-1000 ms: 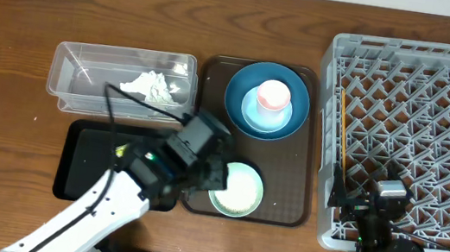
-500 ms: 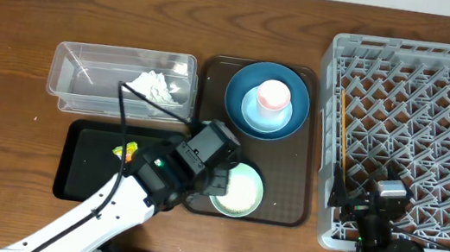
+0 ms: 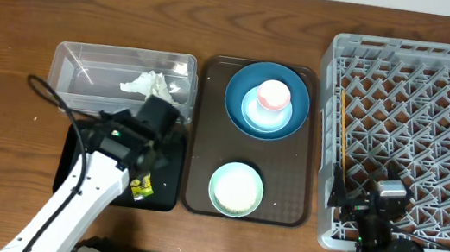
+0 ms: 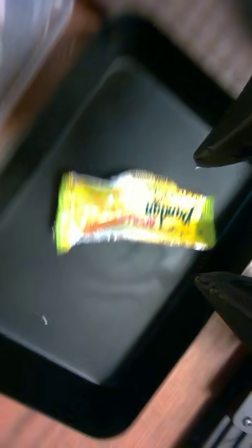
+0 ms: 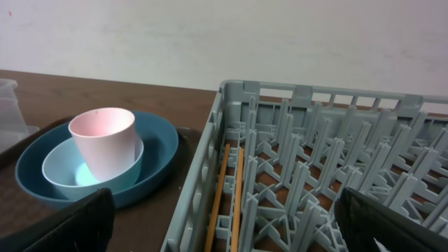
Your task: Sort waste into correct bins and load items into the dishwasher rack
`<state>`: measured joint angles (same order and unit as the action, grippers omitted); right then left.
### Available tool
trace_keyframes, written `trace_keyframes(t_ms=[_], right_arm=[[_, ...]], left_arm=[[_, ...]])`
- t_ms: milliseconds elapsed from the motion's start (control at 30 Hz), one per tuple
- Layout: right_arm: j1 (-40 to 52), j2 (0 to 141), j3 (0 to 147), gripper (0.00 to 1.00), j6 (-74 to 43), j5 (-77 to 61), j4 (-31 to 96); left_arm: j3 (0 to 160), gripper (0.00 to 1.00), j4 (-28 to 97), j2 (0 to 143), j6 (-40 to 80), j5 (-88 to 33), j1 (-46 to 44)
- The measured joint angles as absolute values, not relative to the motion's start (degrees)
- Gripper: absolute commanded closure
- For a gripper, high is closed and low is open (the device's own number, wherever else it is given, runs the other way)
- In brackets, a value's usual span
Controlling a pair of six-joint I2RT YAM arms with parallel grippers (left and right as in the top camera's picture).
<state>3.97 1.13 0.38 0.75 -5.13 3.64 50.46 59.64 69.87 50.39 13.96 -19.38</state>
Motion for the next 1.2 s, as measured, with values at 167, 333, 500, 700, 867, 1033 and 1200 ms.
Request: trace_keyframes(t_ms=[167,333,500,700,867,1033,1200], right_arm=[[4.0,1.1,0.4,0.01,0.8,-5.1,3.6],[4.0,1.1,0.4,0.01,0.8,-5.1,3.6],[4.0,1.1,0.4,0.01,0.8,-5.1,3.6],[4.0,1.1,0.4,0.01,0.8,-5.1,3.6],[4.0,1.1,0.4,0.01,0.8,-5.1,3.6],[4.0,1.1,0.4,0.01,0.8,-5.1,3.6],[4.0,1.1,0.4,0.01,0.8,-5.1,3.6]], left_arm=[[45.9,0.48,56.4,69.9,50.8,14.1,-15.2],[41.3,0.47,48.6,69.9,50.2,11.0,-14.2],[36.9,0.47,44.1,69.9,49.5,8.4,-14.2],[33.7,0.48,41.5,69.9,49.5,7.3,-14.2],[31.9,0.48,38.3,69.9,49.5,7.2,-14.2],[29.4,0.49,36.1,69.9,49.9,7.2,-14.2],[27.3,0.79,34.2,70.0,50.9,6.8,-14.2]])
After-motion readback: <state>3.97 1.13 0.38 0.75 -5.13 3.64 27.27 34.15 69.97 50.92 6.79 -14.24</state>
